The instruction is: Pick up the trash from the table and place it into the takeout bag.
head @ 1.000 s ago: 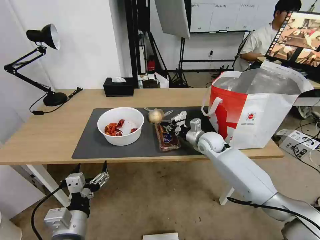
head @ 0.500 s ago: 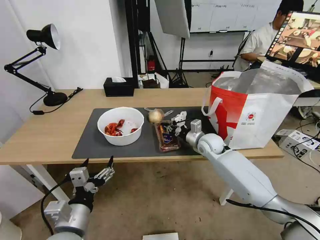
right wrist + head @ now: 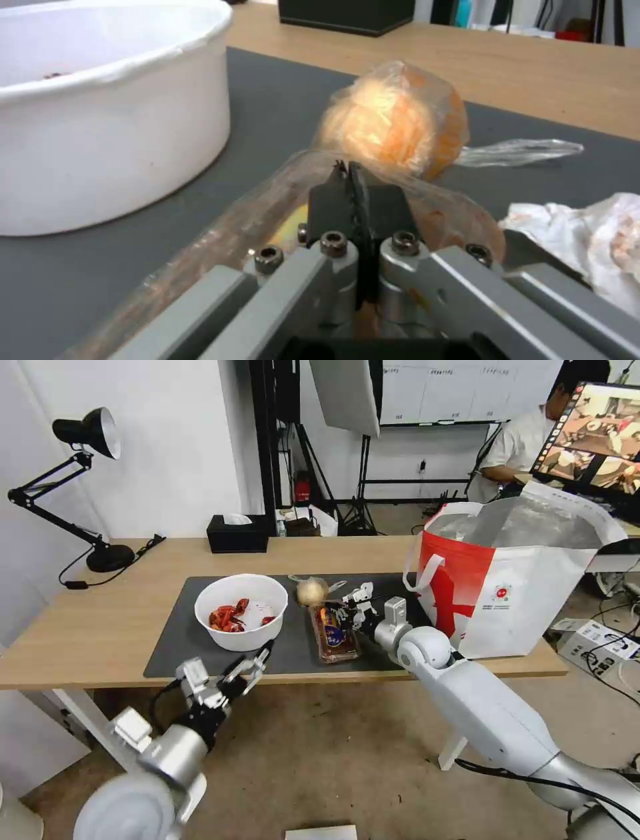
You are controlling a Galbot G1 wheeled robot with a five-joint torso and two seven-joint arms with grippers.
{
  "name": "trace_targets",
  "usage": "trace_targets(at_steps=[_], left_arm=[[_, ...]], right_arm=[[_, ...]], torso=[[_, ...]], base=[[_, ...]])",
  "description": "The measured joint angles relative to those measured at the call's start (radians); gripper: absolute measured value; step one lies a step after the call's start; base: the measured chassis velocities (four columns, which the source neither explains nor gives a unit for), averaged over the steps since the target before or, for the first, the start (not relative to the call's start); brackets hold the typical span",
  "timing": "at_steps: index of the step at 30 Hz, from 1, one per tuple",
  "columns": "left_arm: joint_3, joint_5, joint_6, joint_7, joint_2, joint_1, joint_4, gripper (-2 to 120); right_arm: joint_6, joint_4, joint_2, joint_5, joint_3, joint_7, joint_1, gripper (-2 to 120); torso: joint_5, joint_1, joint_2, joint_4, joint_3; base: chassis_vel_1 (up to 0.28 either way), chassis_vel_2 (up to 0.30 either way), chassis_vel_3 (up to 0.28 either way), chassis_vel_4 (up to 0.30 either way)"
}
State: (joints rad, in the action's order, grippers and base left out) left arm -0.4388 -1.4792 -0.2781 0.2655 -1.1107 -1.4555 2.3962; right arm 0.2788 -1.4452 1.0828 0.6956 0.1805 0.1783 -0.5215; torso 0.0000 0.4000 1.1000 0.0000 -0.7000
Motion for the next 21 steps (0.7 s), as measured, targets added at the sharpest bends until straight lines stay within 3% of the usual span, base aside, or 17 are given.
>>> trace_targets(at_steps=[6, 21], left_arm=[[0.074, -0.091, 0.000, 0.013, -0.029, 0.076, -0.053, 100], [0.150, -0.103, 0.014, 0.012, -0.051, 0.176, -0.178, 100]], right_arm=[[0.005, -0.018, -0.004, 0.011, 0.004, -0.011, 0.000, 0], [0.008, -0.007, 0.004, 0.014, 0.006, -0.018, -0.006, 0]], torso=[[0.0001, 0.000, 0.000, 0.0000, 0.000], [0.0001, 0.000, 0.000, 0.0000, 0.000]], base=[[0.000, 0.000, 0.000, 0.000], [0.000, 0.000, 0.000, 0.000]])
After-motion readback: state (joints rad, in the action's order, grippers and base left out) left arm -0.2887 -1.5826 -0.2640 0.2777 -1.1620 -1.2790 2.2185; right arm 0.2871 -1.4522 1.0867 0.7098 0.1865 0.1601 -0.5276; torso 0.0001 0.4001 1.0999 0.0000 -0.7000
